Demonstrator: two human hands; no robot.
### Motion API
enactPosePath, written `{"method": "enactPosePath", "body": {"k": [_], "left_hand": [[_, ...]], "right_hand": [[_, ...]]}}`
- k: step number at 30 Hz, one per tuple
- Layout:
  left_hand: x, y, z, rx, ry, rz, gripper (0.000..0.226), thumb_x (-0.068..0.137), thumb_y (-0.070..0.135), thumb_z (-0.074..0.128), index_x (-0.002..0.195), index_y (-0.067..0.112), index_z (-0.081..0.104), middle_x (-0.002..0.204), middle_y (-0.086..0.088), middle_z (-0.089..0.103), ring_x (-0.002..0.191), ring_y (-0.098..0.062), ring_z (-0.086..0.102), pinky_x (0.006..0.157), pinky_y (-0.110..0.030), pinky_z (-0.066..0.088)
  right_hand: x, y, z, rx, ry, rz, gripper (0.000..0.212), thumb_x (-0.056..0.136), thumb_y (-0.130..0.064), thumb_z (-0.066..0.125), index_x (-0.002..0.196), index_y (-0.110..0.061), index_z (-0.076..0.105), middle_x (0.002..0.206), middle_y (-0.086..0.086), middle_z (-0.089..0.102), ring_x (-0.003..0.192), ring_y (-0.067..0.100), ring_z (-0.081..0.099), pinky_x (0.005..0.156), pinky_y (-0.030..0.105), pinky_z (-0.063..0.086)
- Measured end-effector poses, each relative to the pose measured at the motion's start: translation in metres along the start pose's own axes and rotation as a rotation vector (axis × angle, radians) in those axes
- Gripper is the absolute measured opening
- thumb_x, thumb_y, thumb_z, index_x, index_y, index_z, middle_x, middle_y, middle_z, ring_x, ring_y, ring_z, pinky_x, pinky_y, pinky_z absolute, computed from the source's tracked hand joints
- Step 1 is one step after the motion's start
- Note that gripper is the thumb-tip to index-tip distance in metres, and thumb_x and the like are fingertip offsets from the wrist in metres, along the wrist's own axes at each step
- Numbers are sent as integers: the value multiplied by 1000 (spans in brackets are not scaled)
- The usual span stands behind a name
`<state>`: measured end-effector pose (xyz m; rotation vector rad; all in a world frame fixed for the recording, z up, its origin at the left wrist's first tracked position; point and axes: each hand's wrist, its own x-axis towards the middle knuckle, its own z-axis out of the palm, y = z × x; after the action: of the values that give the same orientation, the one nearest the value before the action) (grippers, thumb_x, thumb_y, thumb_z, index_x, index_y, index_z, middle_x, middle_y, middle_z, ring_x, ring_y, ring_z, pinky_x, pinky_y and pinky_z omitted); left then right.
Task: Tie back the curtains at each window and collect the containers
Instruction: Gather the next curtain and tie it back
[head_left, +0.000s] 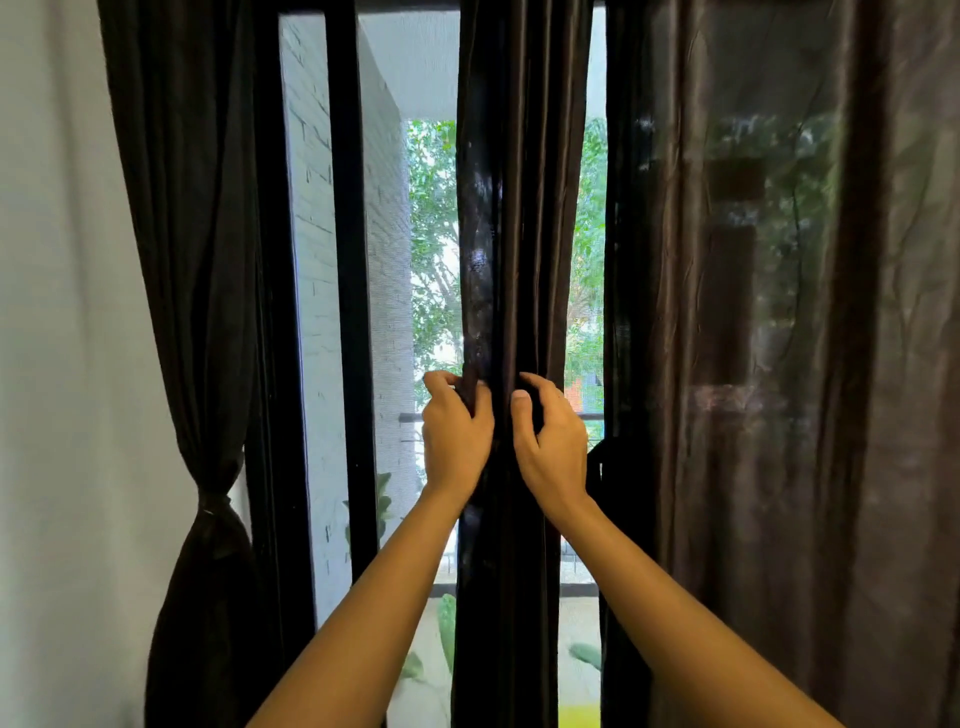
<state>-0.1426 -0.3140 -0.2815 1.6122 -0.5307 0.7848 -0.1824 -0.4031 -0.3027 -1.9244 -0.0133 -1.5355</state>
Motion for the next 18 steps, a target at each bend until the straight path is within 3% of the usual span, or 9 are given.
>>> {"method": "enactPosePath", "body": {"k": [4,6,8,10,14,18], "left_hand": [[-7,1,-3,-58,17,76,31,94,22,53,119,18,35,81,-6,61,62,-17,58,51,-27,44],[-6,0,-3,-39,19,127,30,94,20,52,123,20,45,96,-3,63,82,-17,61,67,-29,49],[-7,2,-4,-46,15,153,23,94,18,51,117,18,56,97,1,65,87,-16,61,73,-28,49],[-10,6,-5,-74,6,170,21,93,18,52,113,19,61,94,3,66,83,-16,62,73,-27,50],[-12,15,-6,-67,-18,108,26,89,22,59,113,19,65,103,-1,58,87,-14,59,78,-21,48],[-9,28,-8,-3,-20,71,37,79,45,69,100,14,66,103,1,45,86,-11,53,73,-24,47]], "right_hand": [[3,-8,1,-51,-3,8,47,89,-45,59,124,-14,59,119,-1,62,107,11,57,84,22,44],[5,-11,1,-77,29,-12,34,89,-35,62,116,-14,64,104,0,65,95,13,60,75,25,47],[6,-12,1,-97,42,-41,21,88,-20,59,106,-15,68,90,0,63,84,18,60,65,27,44],[6,-9,1,-132,15,-49,28,86,-13,56,111,-15,67,93,2,62,87,22,59,66,27,42],[4,-1,3,-173,-47,-63,49,81,-7,49,129,-15,56,114,8,59,99,26,54,82,34,47],[4,1,0,-158,-59,-53,47,82,-1,52,128,-12,56,112,10,58,99,30,54,81,33,44]]}}
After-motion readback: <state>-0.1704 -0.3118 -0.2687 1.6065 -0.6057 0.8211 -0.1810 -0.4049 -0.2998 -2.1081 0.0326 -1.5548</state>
